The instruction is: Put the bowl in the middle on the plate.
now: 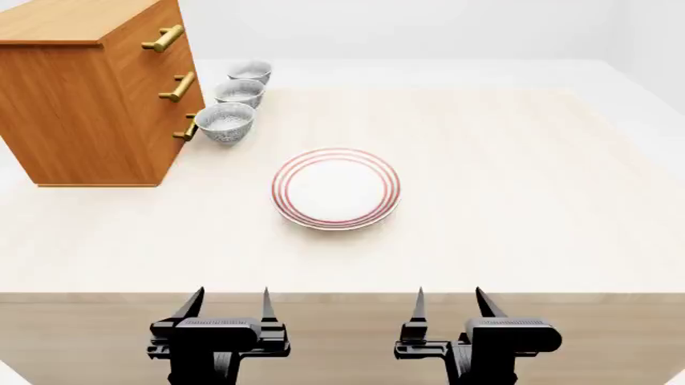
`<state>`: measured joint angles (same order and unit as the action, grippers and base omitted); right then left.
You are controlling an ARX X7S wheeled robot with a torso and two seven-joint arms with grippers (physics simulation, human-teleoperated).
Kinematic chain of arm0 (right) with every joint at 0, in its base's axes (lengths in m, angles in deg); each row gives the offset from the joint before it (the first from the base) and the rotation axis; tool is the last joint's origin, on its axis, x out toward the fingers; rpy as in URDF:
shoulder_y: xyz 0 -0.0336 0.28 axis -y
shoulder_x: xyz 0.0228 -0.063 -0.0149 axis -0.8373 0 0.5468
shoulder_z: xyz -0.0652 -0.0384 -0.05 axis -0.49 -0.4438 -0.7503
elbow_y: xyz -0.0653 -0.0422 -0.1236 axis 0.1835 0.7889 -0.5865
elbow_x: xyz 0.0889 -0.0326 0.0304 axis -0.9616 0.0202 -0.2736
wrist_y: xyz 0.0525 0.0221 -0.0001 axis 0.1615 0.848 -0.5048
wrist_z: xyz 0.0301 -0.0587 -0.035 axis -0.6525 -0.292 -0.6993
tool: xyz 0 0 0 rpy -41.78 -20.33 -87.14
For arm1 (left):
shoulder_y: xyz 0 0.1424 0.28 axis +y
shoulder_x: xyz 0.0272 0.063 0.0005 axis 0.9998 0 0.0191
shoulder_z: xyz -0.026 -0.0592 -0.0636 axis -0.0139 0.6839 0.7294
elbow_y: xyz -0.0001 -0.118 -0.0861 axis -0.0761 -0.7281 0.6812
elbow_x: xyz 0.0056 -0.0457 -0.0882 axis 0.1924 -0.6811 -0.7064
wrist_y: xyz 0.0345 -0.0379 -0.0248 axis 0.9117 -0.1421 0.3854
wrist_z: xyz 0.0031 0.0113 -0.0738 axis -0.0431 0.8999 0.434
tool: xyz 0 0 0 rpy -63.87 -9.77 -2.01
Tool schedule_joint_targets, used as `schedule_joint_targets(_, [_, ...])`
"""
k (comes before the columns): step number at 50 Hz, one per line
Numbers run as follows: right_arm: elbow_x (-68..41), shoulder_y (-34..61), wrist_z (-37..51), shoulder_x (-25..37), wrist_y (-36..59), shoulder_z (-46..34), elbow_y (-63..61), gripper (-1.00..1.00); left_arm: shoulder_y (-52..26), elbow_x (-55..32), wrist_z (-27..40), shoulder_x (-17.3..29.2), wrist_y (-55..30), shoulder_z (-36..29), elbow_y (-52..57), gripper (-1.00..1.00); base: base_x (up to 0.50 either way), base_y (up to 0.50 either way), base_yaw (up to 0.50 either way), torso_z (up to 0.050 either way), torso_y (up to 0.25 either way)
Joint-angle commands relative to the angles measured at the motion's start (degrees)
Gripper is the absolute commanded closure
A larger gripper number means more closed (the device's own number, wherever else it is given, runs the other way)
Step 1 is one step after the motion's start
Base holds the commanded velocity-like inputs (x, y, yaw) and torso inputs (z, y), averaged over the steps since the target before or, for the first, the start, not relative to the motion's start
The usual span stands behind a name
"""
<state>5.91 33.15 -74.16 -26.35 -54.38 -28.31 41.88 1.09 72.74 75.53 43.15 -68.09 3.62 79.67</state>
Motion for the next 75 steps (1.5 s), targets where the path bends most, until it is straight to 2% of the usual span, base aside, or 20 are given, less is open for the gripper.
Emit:
schedule_joint_targets(1, [0.36, -0.07, 1.48, 0.96, -0.21, -1.71, 0.53, -1.00, 0.38, -1.34, 1.09, 0.83, -0.65, -0.90, 1.46, -1.00, 0.00, 0.00, 0.00, 0.000, 0.000])
schedule_joint_targets(16, [-2.05, -0.16, 4.04, 3.06, 1.62, -4.11, -1.50, -1.00, -0.09, -3.87, 3.90, 3.15, -1.27, -3.28, 0.91, -1.00, 0.00, 0.00, 0.00, 0.000, 0.000])
schedule_joint_targets(20, [-3.20, -1.68, 5.13, 3.88, 6.02, -3.28, -10.86, -1.00, 1.89, -4.09, 5.07, 4.41, -6.98, -3.09, 11.31, -1.00, 0.00, 0.00, 0.00, 0.000, 0.000])
schedule_joint_targets(30, [-5.73, -4.55, 7.68, 5.67, 14.92, -0.99, -30.70, -1.00, 5.57, -5.41, 7.48, 6.14, -14.84, -1.94, 29.76, -1.00, 0.00, 0.00, 0.00, 0.000, 0.000])
schedule_joint_targets(41, [-7.24, -6.11, 8.67, 6.99, 19.81, -1.77, -40.56, -1.00, 8.06, -6.34, 9.05, 7.74, -20.12, -1.51, 42.53, -1.00, 0.00, 0.00, 0.00, 0.000, 0.000])
schedule_joint_targets(49, [-8.72, -6.44, 8.99, 7.48, 19.12, -1.33, -41.77, -1.00, 8.30, -7.28, 9.26, 8.08, -19.57, -1.81, 42.70, -1.00, 0.14, 0.00, 0.00, 0.000, 0.000])
schedule_joint_targets(75, [-9.02, -6.26, 10.65, 9.31, 19.93, -2.80, -41.52, -1.00, 8.51, -8.29, 10.50, 9.63, -20.19, -3.28, 43.76, -1.00, 0.50, 0.00, 0.00, 0.000, 0.000])
